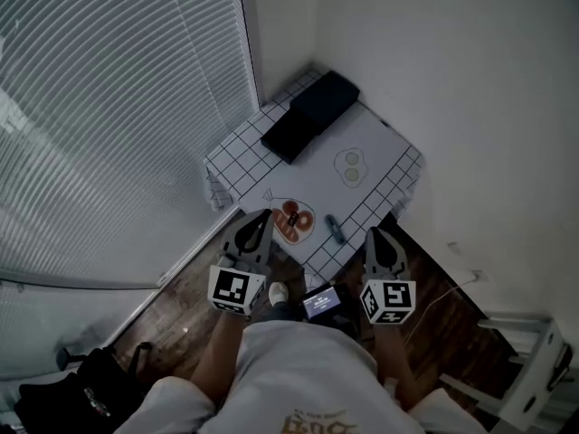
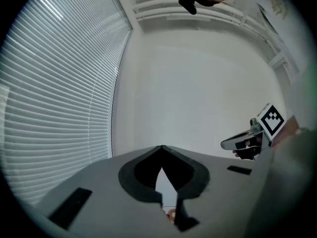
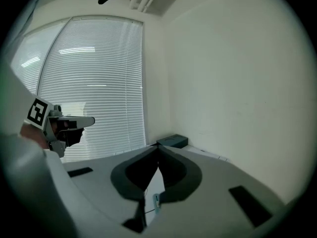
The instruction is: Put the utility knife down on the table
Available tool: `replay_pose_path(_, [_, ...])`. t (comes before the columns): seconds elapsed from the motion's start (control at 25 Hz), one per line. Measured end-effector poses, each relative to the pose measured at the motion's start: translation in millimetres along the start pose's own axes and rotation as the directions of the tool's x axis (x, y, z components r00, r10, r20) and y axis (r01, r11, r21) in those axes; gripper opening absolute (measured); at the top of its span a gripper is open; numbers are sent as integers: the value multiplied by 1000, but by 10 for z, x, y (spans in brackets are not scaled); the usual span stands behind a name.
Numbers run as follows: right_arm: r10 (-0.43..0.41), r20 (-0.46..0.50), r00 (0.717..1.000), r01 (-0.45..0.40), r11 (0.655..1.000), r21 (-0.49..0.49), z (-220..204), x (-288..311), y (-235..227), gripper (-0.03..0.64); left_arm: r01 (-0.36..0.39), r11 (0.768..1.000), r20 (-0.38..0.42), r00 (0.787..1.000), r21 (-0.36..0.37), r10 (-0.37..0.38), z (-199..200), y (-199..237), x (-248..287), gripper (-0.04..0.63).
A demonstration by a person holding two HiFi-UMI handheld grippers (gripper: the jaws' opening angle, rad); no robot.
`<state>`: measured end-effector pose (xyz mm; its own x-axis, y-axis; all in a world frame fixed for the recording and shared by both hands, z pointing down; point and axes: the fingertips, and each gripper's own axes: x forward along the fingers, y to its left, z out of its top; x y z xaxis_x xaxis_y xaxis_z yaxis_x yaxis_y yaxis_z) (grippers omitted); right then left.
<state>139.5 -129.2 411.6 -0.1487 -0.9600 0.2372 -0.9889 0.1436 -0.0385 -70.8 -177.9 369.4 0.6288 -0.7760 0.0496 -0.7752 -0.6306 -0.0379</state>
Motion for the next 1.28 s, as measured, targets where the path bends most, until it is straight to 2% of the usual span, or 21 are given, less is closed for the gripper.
replay_pose_path(0.2, [22,24,999,-22,1000,-7,136,21,47,8,-19,1000,30,999,-17,19,96,25,-15,8])
replay_pose_path(0.4, [49,38,998,-48,998,-34,241,109,81,8,-21,1000,41,999,6,21,221,29,38,8])
replay_pose_path(0.64, [48,67,997,-47,999,-19,339,139,75,8,-18,1000,44,999,10,18,219,34,46,8])
replay_pose_path(1.28, [37,71,997,-37,999,0,345,183,-20,8,-7,1000,29,1000,15,7,187,47,133,8])
